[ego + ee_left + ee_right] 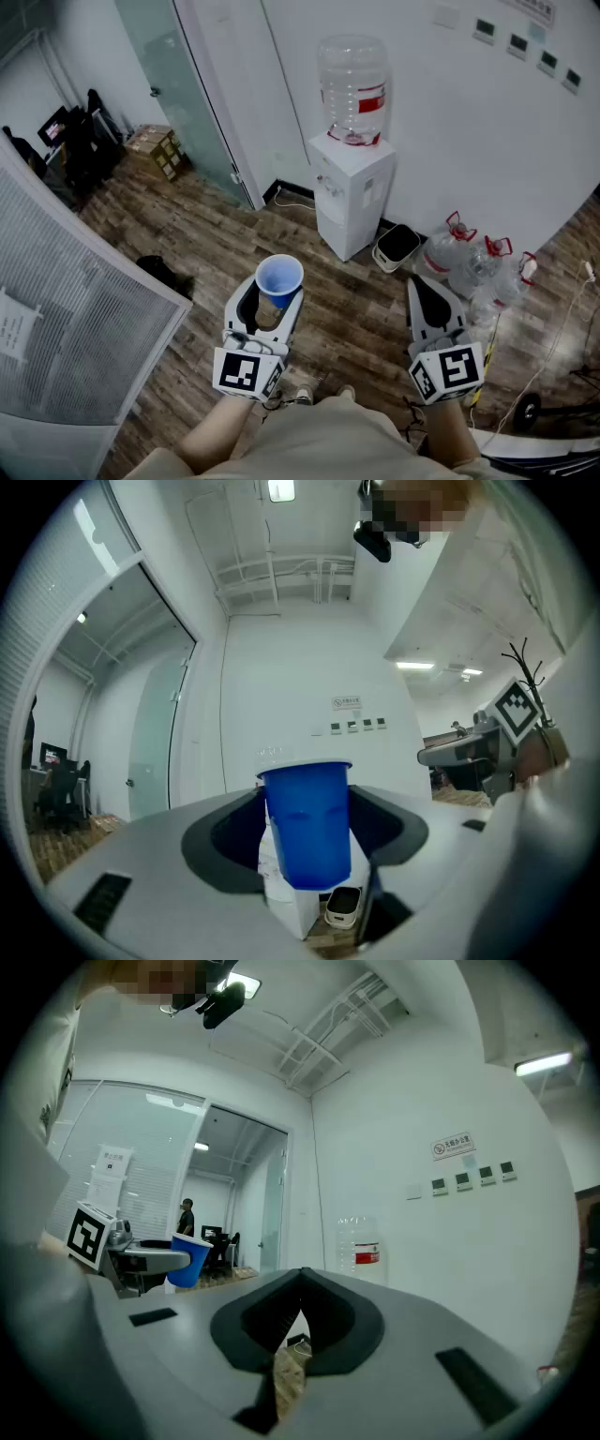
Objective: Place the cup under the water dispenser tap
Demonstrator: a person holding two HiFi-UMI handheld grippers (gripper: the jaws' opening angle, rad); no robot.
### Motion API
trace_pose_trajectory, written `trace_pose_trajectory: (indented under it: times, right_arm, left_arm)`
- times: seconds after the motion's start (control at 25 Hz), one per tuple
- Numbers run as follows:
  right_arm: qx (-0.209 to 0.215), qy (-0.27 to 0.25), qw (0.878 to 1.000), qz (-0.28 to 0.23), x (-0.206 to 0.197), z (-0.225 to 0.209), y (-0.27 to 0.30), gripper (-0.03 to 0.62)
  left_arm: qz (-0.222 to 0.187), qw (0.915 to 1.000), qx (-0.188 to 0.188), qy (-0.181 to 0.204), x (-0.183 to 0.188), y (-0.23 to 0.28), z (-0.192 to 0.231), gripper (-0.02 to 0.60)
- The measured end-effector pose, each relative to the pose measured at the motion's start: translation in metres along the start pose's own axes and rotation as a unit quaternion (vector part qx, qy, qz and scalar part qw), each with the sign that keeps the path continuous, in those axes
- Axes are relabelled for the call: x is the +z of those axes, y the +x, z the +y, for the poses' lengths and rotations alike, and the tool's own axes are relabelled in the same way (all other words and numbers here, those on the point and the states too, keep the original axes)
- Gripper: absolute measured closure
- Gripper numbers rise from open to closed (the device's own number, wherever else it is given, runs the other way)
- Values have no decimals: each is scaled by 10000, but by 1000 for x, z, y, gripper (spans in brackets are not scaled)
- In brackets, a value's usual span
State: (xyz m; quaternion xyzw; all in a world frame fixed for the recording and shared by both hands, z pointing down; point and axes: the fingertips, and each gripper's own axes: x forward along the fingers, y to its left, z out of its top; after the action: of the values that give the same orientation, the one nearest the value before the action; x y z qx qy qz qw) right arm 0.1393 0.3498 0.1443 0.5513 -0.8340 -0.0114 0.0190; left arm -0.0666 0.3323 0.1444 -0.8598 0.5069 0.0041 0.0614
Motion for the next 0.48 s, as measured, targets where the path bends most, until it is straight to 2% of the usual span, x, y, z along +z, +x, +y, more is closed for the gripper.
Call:
trace_pose_trajectory:
  times: [0.24,0.48]
  right_arm:
    - [-1,220,9997,-40,-5,-22,-12,588]
    - [174,248,9995,-2,-13,-30,-19,588]
  left_arm:
    - [8,10000,39,2,0,7,-20,305]
    - [-126,9999,-8,90,5,8,-42,307]
